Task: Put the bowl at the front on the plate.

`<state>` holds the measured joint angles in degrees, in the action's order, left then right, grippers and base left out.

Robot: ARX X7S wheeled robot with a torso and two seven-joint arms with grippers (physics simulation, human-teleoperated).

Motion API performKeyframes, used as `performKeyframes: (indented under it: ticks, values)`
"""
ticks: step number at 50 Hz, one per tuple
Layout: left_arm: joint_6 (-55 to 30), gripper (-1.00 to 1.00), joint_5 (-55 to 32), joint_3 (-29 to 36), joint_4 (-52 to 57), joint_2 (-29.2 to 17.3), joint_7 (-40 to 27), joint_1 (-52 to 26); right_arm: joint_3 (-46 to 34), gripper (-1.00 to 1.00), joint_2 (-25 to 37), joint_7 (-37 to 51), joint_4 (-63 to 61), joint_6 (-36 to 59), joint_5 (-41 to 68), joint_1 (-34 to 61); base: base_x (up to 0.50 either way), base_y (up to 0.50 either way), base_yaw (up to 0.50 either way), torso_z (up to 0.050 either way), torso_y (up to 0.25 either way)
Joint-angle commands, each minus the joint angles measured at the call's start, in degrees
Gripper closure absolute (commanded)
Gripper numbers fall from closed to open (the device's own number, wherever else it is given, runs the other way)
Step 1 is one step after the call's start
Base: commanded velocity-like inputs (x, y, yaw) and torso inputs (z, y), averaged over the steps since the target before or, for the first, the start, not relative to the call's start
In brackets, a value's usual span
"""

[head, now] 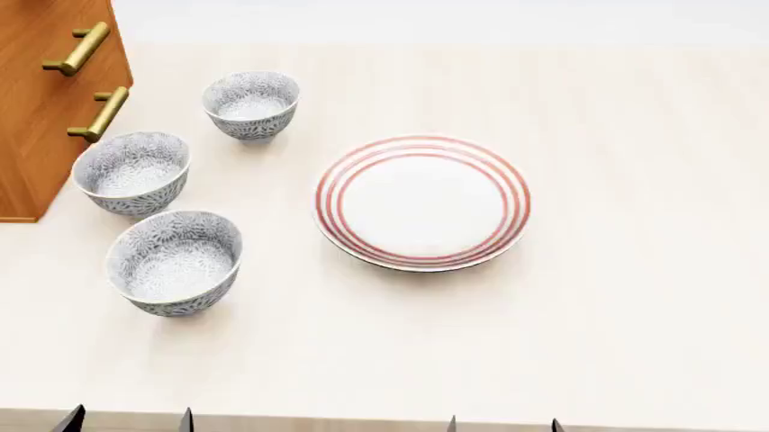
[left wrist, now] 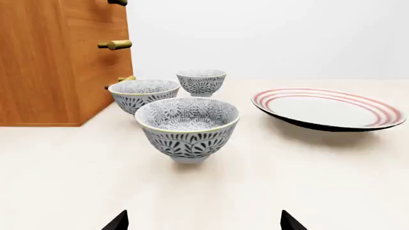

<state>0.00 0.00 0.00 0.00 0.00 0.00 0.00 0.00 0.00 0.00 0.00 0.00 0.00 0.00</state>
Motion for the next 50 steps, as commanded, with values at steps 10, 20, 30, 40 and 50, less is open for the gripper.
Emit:
performKeyframes:
  ticks: [10, 20, 30, 40, 50]
  values:
    - [-1.1, -1.0, -2.8, 2.5, 0.4, -2.2, -3.5, -0.1, -2.9, -1.0, 2.3, 3.3, -0.6, 1.0, 2.1, -0.1, 0.0, 0.0, 0.0, 0.0, 0.0]
    - [-7.4, -1.0, -5.4, 3.1, 3.0, -3.4, -4.7, -1.0, -3.5, -1.0, 3.9, 5.0, -5.6, 6.9, 3.3, 1.4, 0.0, 0.0, 0.0, 0.0, 0.0]
    - [-16.4, -1.0, -7.9, 3.3, 11.0, -5.1, -5.9, -5.3, -4.5, -1.0, 6.0, 5.6, -15.7, 17.6, 3.9, 4.3, 0.0, 0.0, 0.0, 0.0, 0.0]
    - [-23.8, -1.0, -8.6, 5.5, 18.1, -6.8, -6.1, -8.1, -4.2, -1.0, 7.7, 5.8, -22.9, 25.3, 5.4, 6.2, 0.0, 0.0, 0.0, 0.0, 0.0]
    - [-32.4, -1.0, -9.8, 6.8, 25.2, -8.1, -6.4, -13.5, -5.1, -1.0, 9.8, 5.5, -31.5, 34.8, 6.2, 11.4, 0.0, 0.0, 0.0, 0.0, 0.0]
